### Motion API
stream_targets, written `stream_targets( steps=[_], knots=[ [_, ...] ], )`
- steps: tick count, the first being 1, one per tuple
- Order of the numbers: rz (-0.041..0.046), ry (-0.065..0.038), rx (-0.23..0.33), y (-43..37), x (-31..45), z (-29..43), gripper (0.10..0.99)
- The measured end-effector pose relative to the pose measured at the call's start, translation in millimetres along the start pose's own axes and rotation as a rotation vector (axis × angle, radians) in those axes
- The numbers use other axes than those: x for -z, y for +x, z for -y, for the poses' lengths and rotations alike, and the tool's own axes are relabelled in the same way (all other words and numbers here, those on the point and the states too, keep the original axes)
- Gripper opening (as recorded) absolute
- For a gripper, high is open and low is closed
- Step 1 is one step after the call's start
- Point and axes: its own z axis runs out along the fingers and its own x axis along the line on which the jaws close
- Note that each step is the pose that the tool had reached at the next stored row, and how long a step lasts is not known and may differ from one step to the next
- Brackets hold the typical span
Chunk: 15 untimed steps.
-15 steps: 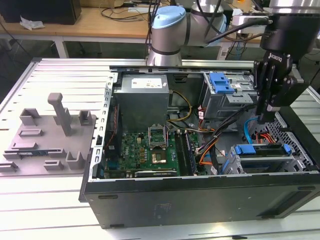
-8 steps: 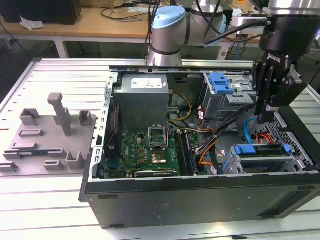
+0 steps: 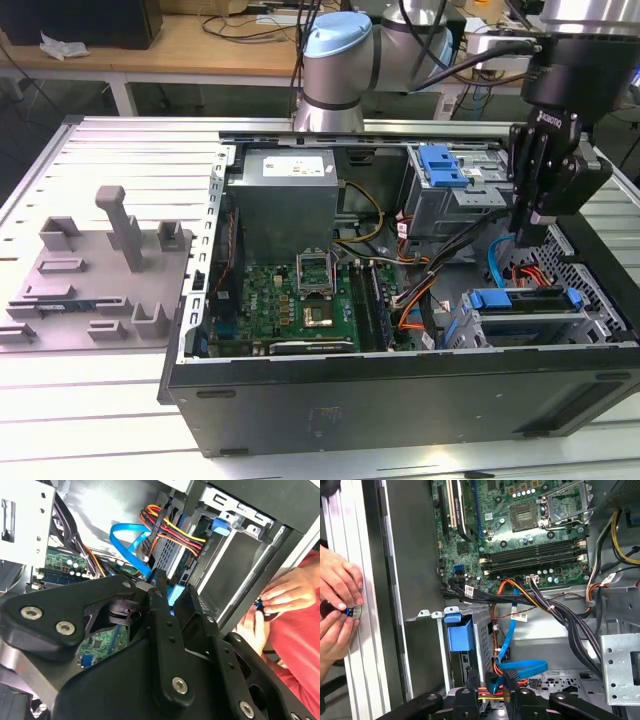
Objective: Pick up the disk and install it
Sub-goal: 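Insert the second disk wire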
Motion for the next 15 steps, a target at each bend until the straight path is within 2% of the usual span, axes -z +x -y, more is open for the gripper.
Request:
stream_targets(
  steps=[1, 2, 4, 5, 8, 10, 12, 15],
  knots=[
    [-0.0019, -0.002, -0.001, -1.0, 0.2, 0.4, 0.333],
    [-0.0084, -0.004, 0.0, -2.4, 0.7, 0.4, 0.333],
    [-0.0653, -0.017, 0.006, -8.3, 2.3, -0.3, 0.333],
    [-0.0834, -0.022, 0.008, -9.3, 2.0, -0.4, 0.333],
    [-0.0915, -0.022, 0.01, -12.9, 1.8, -0.3, 0.333],
    [-0.0915, -0.02, 0.016, -16.9, 2.7, 0.6, 0.333],
    [-0.0914, -0.019, 0.019, -17.6, 2.2, 3.0, 0.333],
    [-0.0914, -0.019, 0.019, -18.0, 1.0, 3.0, 0.333]
  ],
)
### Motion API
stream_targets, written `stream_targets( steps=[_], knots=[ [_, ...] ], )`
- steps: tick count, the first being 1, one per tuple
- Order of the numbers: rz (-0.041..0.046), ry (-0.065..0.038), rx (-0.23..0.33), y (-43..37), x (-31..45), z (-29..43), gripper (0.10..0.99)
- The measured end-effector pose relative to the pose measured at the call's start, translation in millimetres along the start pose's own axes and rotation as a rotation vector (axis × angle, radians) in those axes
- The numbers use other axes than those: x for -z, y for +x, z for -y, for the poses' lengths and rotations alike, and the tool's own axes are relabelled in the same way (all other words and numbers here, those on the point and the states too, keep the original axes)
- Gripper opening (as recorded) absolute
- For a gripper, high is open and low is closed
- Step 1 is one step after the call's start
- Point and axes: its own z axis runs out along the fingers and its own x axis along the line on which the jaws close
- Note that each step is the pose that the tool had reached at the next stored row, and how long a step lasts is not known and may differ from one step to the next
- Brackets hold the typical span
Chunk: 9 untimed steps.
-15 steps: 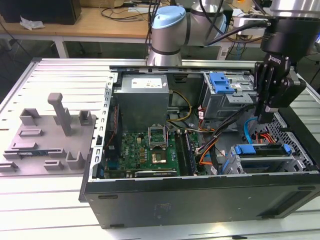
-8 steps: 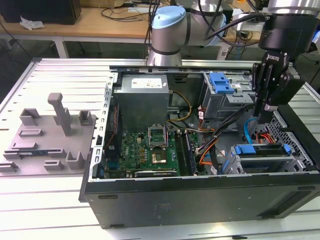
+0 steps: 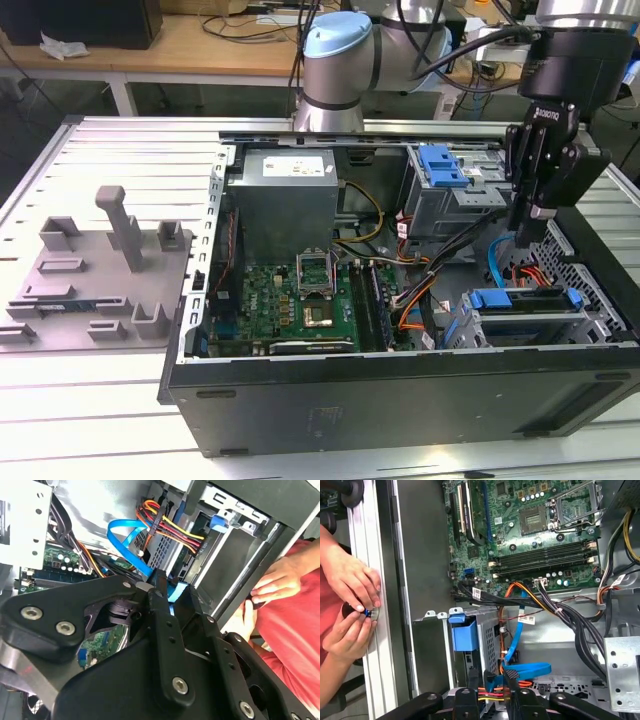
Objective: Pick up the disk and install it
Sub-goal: 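Insert the second disk wire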
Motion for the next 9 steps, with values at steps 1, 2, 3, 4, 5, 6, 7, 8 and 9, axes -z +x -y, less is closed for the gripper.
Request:
stream_targets(
  steps=[1, 2, 3, 4, 5, 6, 7, 8, 9],
  knots=[
    [0.0, 0.0, 0.0, -0.1, -0.3, 0.0, 0.333],
    [0.0, 0.0, 0.0, -0.2, -0.7, 0.0, 0.333],
    [0.0, 0.0, 0.0, -0.5, -1.2, 0.0, 0.333],
    [-0.0001, 0.0, 0.0, -0.6, -1.5, 0.0, 0.333],
    [-0.0002, 0.0, 0.0, -0.6, -1.7, 0.0, 0.333],
    [-0.0002, 0.0, 0.0, -0.8, -2.0, 0.0, 0.333],
    [-0.0001, 0.0, 0.0, -0.8, -2.2, 0.0, 0.333],
    [0.0, 0.0, 0.0, -0.8, -2.4, 0.0, 0.318],
    [0.0002, 0.0, 0.0, -0.7, -2.6, 0.0, 0.251]
  ],
)
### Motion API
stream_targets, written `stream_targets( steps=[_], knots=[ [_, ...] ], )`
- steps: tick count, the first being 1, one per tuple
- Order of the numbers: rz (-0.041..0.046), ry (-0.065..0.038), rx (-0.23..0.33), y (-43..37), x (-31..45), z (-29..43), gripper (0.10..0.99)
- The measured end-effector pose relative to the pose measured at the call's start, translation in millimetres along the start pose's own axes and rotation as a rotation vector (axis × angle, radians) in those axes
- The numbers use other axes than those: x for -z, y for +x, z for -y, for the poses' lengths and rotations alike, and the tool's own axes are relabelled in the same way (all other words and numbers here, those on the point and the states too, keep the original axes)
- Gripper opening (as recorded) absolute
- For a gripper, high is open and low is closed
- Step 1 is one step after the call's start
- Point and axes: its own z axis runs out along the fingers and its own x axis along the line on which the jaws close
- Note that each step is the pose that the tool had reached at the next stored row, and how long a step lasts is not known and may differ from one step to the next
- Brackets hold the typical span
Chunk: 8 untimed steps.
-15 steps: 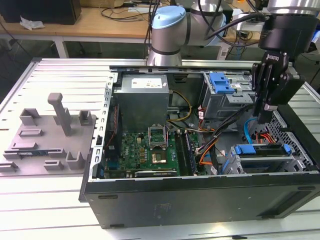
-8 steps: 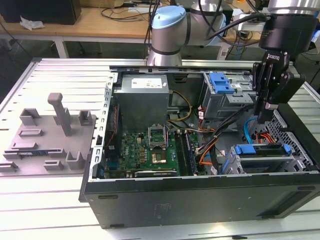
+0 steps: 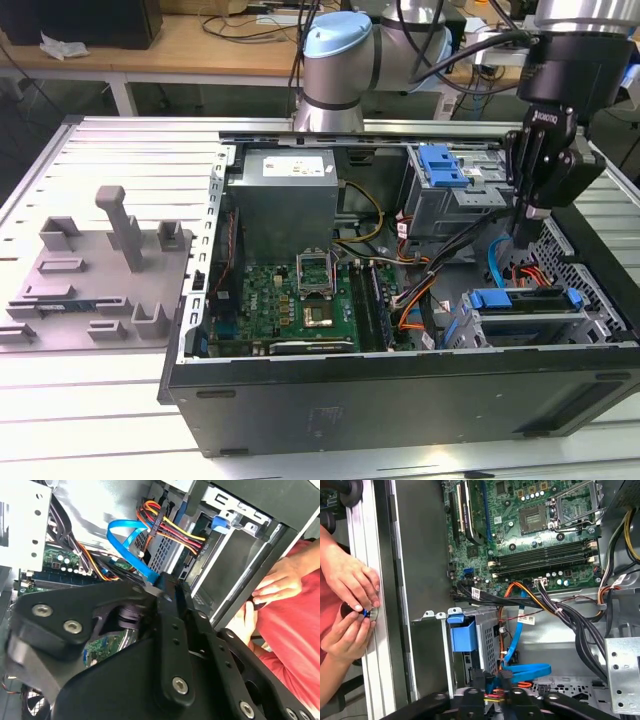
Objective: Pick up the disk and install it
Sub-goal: 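Insert the second disk wire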
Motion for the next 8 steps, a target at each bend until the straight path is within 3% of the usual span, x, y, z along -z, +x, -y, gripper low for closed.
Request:
stream_targets(
  steps=[1, 7, 8],
  knots=[
    [0.0, 0.0, 0.0, 0.2, -0.3, 0.0, 0.165],
    [-0.0002, 0.0, 0.0, 1.1, -0.7, 0.1, 0.165],
    [0.0034, 0.0, 0.0, 5.3, -2.4, 0.5, 0.165]
  ],
)
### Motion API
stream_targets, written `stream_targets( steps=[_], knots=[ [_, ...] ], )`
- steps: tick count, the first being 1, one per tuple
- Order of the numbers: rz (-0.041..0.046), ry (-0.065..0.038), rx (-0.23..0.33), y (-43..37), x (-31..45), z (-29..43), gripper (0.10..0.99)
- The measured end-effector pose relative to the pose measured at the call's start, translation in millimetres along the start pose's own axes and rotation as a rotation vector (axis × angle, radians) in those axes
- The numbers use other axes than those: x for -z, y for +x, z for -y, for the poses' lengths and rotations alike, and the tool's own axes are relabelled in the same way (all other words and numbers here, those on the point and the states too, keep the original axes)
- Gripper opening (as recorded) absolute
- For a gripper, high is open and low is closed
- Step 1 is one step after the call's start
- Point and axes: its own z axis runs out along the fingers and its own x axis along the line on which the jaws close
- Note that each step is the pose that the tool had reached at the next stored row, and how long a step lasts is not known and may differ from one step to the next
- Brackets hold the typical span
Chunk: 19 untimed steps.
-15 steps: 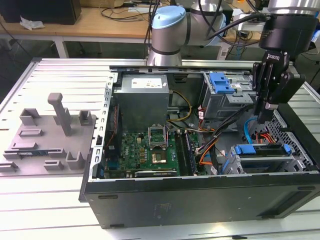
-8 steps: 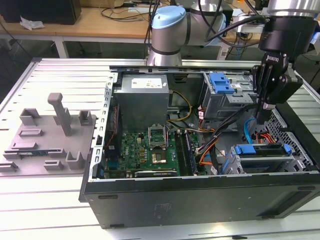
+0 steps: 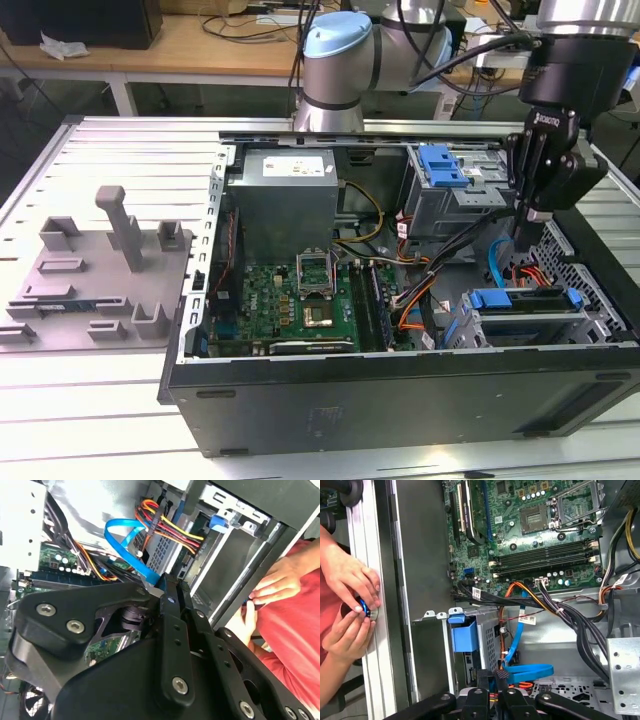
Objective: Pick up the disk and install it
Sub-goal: 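Insert the second disk wire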
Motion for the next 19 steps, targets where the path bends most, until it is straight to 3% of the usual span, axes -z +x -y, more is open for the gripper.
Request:
stream_targets(
  steps=[4, 6, 10, 15, 17, 18, 19],
  knots=[
    [0.0371, -0.003, 0.001, 11.8, -5.0, 1.5, 0.165],
    [0.0716, 0.0, -0.001, 18.8, -7.9, 2.5, 0.165],
    [0.1118, 0.007, -0.004, 30.9, -12.9, 4.1, 0.165],
    [0.1328, 0.009, -0.004, 48.4, -20.3, 6.4, 0.165],
    [0.1484, 0.01, -0.005, 52.8, -22.3, 7.0, 0.165],
    [0.16, 0.011, -0.005, 55.3, -23.4, 7.4, 0.165],
    [0.1773, 0.012, -0.005, 58.5, -24.9, 7.8, 0.165]
  ],
)
